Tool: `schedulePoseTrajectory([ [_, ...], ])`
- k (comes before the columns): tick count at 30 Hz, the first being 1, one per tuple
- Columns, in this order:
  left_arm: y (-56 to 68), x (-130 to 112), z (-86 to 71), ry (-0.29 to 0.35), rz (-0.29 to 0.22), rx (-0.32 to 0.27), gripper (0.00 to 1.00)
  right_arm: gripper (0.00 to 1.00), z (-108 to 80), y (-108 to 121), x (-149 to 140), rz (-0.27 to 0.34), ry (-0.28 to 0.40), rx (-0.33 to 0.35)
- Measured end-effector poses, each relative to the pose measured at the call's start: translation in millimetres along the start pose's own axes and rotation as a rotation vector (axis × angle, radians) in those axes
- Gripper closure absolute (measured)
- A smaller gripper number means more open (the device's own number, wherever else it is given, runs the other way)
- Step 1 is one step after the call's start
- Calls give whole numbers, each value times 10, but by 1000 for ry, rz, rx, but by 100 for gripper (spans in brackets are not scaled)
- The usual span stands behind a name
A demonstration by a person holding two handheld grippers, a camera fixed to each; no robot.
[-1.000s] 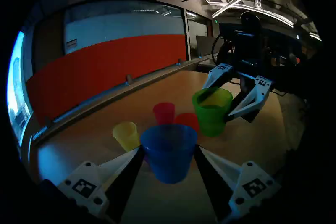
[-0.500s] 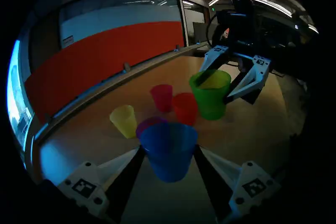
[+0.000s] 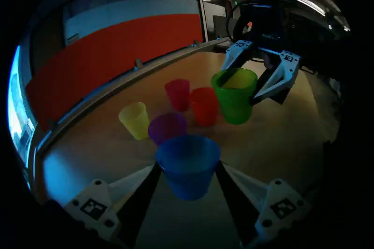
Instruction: Pour water
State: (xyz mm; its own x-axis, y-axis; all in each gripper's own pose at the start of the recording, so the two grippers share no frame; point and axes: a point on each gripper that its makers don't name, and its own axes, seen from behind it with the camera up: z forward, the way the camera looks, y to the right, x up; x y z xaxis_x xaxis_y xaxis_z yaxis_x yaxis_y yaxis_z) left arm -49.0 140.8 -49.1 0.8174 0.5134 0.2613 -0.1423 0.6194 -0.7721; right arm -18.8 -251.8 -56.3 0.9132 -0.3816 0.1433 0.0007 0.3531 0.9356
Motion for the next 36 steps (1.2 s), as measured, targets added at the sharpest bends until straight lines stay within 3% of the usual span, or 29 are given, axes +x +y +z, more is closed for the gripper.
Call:
schedulePoseTrajectory([
  [12, 0, -103, 7, -16, 13, -1, 16, 10, 31, -59, -108, 1, -31, 20],
  [36, 43, -221, 31, -53, 43, -21, 16, 10, 24, -119, -551, -38, -156, 51],
])
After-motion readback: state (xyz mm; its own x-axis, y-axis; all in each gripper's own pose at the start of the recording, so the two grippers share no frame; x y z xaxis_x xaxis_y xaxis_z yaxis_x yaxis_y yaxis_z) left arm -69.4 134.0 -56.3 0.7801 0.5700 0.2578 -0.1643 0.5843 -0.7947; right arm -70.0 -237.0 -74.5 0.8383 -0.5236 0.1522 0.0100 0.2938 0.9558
